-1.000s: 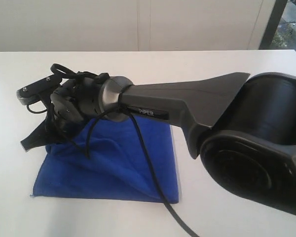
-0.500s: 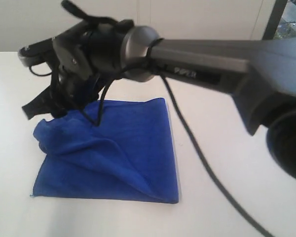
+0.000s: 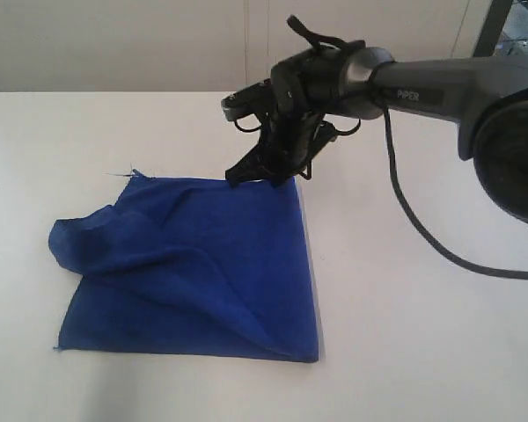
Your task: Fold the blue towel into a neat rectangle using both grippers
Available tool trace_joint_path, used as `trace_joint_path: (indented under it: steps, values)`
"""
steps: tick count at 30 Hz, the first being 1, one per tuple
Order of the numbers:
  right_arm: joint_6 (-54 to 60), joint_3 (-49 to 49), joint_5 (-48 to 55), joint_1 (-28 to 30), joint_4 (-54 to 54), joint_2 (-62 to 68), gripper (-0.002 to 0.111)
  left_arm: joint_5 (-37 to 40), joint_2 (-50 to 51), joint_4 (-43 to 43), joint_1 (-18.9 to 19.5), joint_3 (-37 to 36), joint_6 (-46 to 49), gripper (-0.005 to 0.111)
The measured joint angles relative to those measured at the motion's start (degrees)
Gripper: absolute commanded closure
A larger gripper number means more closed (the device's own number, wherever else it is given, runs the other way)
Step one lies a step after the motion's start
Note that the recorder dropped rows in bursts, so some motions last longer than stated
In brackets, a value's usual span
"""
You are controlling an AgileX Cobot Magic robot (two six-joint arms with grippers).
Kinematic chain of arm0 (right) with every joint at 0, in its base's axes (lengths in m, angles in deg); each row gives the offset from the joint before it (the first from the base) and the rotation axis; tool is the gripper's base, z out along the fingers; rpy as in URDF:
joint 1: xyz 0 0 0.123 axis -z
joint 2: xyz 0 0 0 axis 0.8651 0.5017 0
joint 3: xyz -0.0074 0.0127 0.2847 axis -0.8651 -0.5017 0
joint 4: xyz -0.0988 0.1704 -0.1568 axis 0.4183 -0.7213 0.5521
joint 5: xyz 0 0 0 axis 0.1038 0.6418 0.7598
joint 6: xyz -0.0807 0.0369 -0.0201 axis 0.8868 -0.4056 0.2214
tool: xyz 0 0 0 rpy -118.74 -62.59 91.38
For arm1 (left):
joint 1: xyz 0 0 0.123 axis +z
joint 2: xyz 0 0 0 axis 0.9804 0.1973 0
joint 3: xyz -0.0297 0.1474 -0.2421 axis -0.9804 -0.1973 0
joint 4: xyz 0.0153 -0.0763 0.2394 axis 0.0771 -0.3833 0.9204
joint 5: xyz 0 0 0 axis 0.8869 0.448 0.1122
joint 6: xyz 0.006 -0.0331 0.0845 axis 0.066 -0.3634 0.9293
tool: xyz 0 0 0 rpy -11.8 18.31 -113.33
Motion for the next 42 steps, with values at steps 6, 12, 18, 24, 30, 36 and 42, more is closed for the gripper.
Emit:
trace_joint_path:
  steps: [6, 12, 18, 24, 30, 36, 42]
  values:
    - [0.0, 0.1, -1.8, 4.8, -0.1, 3.3, 0.108, 0.0, 0.0, 0.0, 0.0, 0.0, 0.0, 0.107]
    - [-5.8, 0.8, 11.2, 10.4, 2.5, 2.8, 0.108, 0.0, 0.0, 0.0, 0.0, 0.0, 0.0, 0.107]
    - [-6.4, -0.7, 24.0, 11.3, 10.4, 2.2, 0.108, 0.0, 0.0, 0.0, 0.0, 0.0, 0.0, 0.107]
    - [-6.4, -9.9, 25.0, 11.3, 10.9, -2.4, 0.108, 0.0, 0.0, 0.0, 0.0, 0.0, 0.0, 0.107]
    - [-5.8, -21.9, 26.4, 11.3, 9.7, -8.8, 0.108, 0.0, 0.0, 0.0, 0.0, 0.0, 0.0, 0.107]
    - [-5.0, -32.7, 27.0, 11.3, 7.9, -14.0, 0.108, 0.0, 0.0, 0.0, 0.0, 0.0, 0.0, 0.107]
    - [-4.7, -38.5, 23.8, 11.3, 6.3, -20.3, 0.108, 0.0, 0.0, 0.0, 0.0, 0.0, 0.0, 0.107]
